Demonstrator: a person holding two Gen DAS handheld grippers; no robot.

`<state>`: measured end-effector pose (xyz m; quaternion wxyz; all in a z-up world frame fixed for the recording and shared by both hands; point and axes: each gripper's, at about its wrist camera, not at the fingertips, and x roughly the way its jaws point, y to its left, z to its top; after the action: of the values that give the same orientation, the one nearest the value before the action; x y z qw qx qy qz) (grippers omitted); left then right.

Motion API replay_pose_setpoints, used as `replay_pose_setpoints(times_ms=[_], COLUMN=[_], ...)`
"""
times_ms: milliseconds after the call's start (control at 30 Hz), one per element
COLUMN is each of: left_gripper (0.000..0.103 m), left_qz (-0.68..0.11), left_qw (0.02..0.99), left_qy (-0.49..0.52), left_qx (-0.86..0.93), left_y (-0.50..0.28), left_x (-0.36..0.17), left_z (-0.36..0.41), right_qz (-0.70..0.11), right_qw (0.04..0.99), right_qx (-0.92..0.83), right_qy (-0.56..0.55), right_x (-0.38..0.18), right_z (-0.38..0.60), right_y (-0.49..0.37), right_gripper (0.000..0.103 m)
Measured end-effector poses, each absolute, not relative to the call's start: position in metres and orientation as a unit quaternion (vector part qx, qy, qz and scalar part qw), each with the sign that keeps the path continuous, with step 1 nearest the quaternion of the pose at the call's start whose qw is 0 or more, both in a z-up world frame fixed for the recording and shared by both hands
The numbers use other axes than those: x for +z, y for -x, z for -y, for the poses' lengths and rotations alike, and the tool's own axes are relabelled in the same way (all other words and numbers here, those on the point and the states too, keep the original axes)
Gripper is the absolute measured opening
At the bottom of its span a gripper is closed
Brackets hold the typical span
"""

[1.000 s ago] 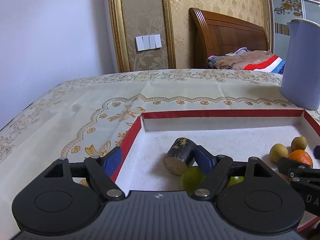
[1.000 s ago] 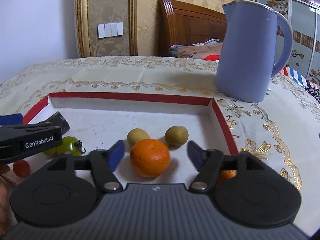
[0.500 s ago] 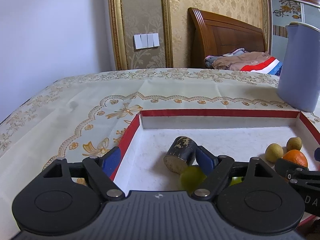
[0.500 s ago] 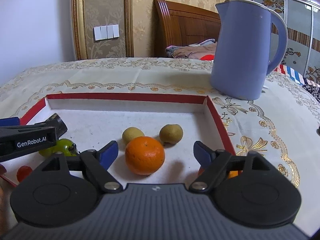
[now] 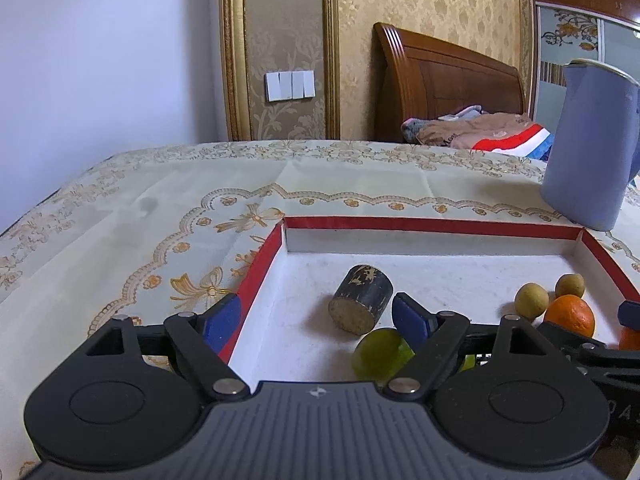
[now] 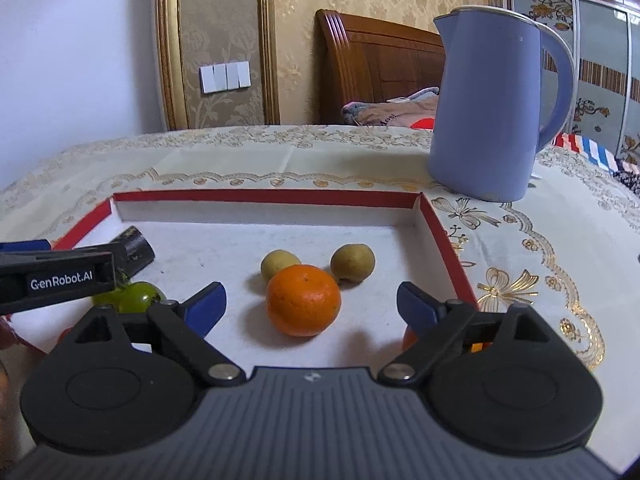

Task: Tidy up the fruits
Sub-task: 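Withdraw both tools up and away from the tray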

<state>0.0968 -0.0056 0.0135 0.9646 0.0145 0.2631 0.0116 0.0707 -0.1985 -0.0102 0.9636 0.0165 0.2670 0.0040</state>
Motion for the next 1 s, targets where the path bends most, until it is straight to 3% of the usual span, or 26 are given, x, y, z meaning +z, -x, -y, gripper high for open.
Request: replay_pose_setpoints(times_ms=[700, 767, 1000], left_gripper=[0.083, 0.083, 0.083], left_qz=[-0.25, -0.246, -0.248], left_qw=[0.968, 0.969, 0.968], left_qy=[-0.016, -0.006, -0.001], left_qx=[-0.009, -0.019, -0.026], left_y=[-0.066, -0.059, -0.049], left_x=[0.016, 0.017, 0.017], left_z=[-0.001, -0.005, -0.01], right_qz=[-0.239, -0.207, -0.203], right_qw=[0.97, 0.978, 0.979], right_qx=[0.018, 0.009, 0.008], right_qy=[-0.029, -0.034, -0.032], right_x=[-0.007, -0.003, -0.002], right_z=[0.2, 0.202, 0.203], right_y=[-0.045, -0.033, -0.029], right_gripper=[0.093, 0.101, 0.101])
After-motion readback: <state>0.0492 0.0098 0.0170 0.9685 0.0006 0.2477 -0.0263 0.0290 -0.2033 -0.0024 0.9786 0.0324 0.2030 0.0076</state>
